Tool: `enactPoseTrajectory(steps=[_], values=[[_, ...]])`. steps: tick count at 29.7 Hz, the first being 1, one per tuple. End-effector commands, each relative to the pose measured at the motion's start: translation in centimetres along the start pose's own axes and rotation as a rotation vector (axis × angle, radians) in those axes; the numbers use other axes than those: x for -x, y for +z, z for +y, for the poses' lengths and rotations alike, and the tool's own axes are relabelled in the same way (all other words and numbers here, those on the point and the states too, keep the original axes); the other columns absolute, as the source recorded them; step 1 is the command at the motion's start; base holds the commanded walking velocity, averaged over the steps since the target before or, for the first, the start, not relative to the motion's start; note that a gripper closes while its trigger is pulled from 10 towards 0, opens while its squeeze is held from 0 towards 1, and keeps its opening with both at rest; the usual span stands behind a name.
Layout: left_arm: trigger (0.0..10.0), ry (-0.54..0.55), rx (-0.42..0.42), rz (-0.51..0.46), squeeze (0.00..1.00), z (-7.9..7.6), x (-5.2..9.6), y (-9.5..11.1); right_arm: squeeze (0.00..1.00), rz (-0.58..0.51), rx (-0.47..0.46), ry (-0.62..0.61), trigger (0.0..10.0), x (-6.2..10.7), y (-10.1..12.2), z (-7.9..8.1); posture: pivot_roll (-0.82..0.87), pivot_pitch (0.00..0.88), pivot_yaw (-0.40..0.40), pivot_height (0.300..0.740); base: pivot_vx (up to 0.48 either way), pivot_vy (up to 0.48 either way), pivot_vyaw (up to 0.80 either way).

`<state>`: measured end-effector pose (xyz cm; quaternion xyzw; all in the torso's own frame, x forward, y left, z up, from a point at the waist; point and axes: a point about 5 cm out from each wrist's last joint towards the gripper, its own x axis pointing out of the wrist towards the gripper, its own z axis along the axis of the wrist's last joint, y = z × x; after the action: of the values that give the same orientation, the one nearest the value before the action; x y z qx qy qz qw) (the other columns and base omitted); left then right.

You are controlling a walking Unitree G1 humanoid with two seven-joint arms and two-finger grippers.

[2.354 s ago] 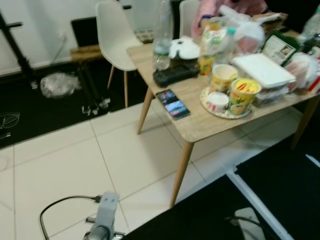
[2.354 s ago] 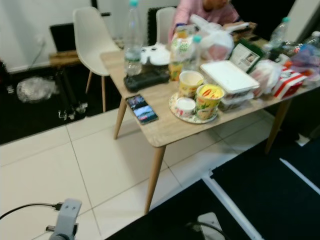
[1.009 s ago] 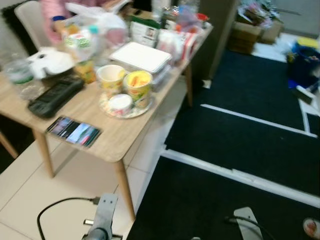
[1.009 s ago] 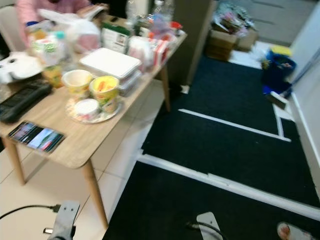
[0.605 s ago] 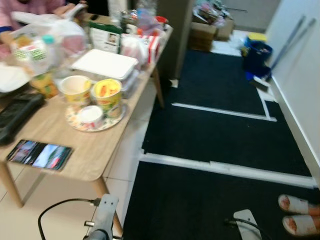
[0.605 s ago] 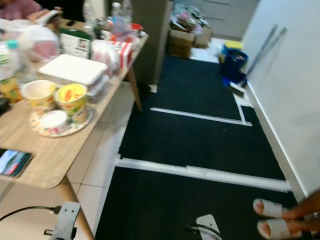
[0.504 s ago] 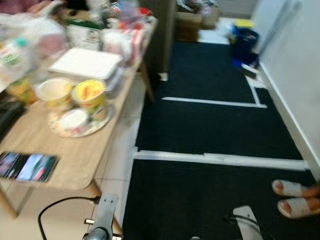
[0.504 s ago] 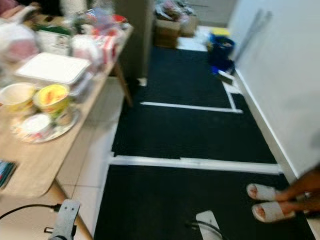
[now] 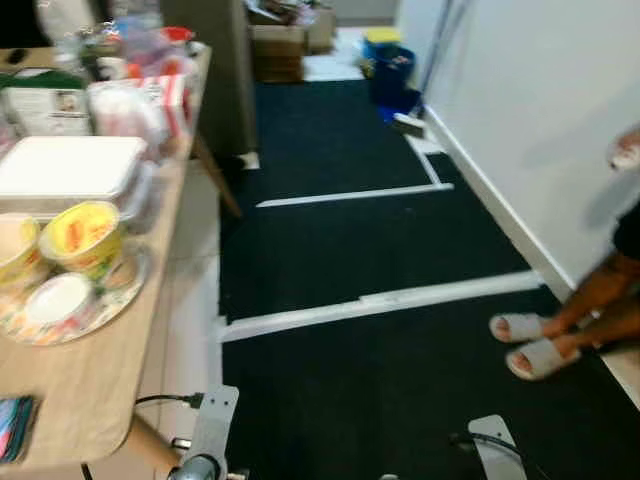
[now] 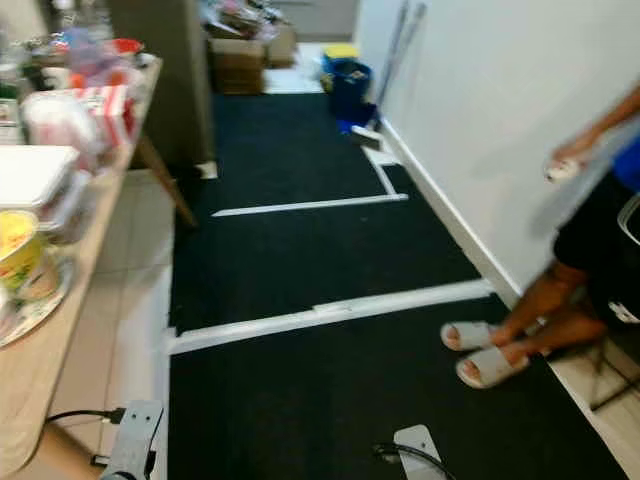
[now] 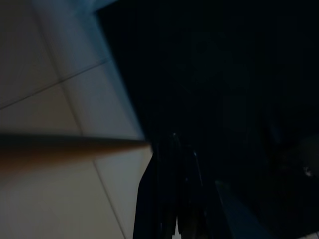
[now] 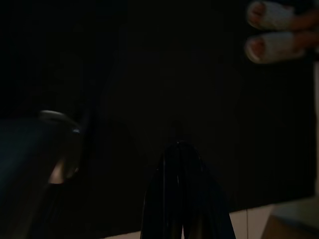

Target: Restocking fridge

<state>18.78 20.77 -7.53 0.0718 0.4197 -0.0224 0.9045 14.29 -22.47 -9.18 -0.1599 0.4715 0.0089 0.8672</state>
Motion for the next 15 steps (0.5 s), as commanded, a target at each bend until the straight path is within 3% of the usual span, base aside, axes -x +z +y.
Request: enactPoseTrajectory(steps=[1, 10, 15], values=[[10.0, -0.003, 0.0, 0.024, 0.0, -0.06, 0.19, -0.8, 0.0, 0.006, -0.014, 0.001, 10.0, 0.03, -0.14, 0.07, 0.02, 0.073, -0.039, 0.74, 0.0, 0.0, -0.77], [10.0, -0.005, -0.002, 0.024, 0.0, -0.06, 0.19, -0.79, 0.0, 0.001, -0.003, 0.0, 10.0, 0.02, -0.08, -0.04, 0.02, 0.07, -0.041, 0.74, 0.0, 0.0, -0.66], [10.0, -0.023, 0.02, 0.003, 0.0, -0.06, 0.14, -0.42, 0.0, -0.012, 0.008, 0.006, 10.0, 0.0, 0.11, -0.07, 0.02, 0.07, -0.042, 0.74, 0.0, 0.0, 0.0]])
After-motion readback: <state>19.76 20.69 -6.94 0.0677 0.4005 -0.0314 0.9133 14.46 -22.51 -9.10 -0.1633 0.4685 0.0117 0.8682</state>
